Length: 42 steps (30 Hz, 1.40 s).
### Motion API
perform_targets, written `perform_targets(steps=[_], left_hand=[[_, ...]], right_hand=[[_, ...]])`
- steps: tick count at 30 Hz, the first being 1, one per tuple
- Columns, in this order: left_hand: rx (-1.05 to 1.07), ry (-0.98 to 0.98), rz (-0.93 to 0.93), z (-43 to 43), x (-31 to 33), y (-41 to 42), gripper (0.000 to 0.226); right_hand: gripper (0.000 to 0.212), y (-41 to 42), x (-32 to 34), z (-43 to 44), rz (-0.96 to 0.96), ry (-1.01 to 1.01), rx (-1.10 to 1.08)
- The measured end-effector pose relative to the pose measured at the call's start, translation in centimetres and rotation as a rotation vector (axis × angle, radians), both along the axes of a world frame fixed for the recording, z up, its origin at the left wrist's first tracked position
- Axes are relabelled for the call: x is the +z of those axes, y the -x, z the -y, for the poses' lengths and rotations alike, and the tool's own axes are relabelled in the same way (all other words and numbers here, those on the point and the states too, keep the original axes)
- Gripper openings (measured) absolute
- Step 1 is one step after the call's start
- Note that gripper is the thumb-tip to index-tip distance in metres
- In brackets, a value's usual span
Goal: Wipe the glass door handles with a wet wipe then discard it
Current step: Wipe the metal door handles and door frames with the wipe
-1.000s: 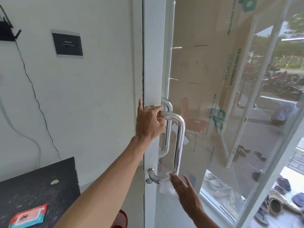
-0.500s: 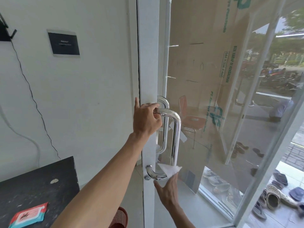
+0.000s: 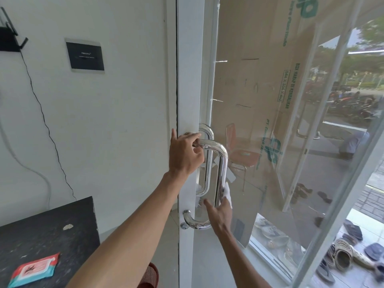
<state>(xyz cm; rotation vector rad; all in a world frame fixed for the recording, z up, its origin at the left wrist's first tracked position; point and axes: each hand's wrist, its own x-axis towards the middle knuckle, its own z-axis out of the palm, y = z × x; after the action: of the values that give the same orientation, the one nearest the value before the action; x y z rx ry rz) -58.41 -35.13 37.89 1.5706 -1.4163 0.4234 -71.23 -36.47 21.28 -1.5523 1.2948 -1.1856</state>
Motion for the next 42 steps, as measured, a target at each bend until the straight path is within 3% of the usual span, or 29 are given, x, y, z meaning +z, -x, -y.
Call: perform_targets(steps=[11,17,20,23,26,28,35,42], left_hand=[[-0.051,-0.071,-0.088,-1.5,0.9,0.5,0.049],[-0.070,-0.060,-0.160,-2.2,1.5,0.8,0.033],[-0.152,0.018,-0.268,-2.4,1.5,0.9,0.037],[-0.168,0.088,-0.286,-2.6,1.6,0.7,0.049],[-0.139,0.130,-0.288,-2.8,1.8,0.3,0.045],[-0.113,0.153,-0.282,-3.0,1.7,0.1,0.046],[-0.028,0.183,-0.344,-4.3,0.3,-1.2,0.045],[0.011,0.129,-0.378,-4.9,-1.1,-2.7,0.043]], right_hand=[[0.079,0.8,11.2,1.4,-0.056,0.374,0.062],[0.065,0.0,14.5,1.4,-0.314,0.696,0.063],[0.055,-0.7,16.0,0.7,-0.470,0.824,0.123],[0.052,-1.7,16.5,0.4,-0.653,0.855,0.140],[0.044,-3.1,17.5,0.2,-0.792,0.863,0.120],[0.028,-3.9,18.7,-0.1,-0.836,0.868,0.076],[0.011,-6.1,21.1,-1.0,-0.931,0.750,-0.015],[0.019,-7.2,21.0,-0.5,-0.987,0.717,0.059]])
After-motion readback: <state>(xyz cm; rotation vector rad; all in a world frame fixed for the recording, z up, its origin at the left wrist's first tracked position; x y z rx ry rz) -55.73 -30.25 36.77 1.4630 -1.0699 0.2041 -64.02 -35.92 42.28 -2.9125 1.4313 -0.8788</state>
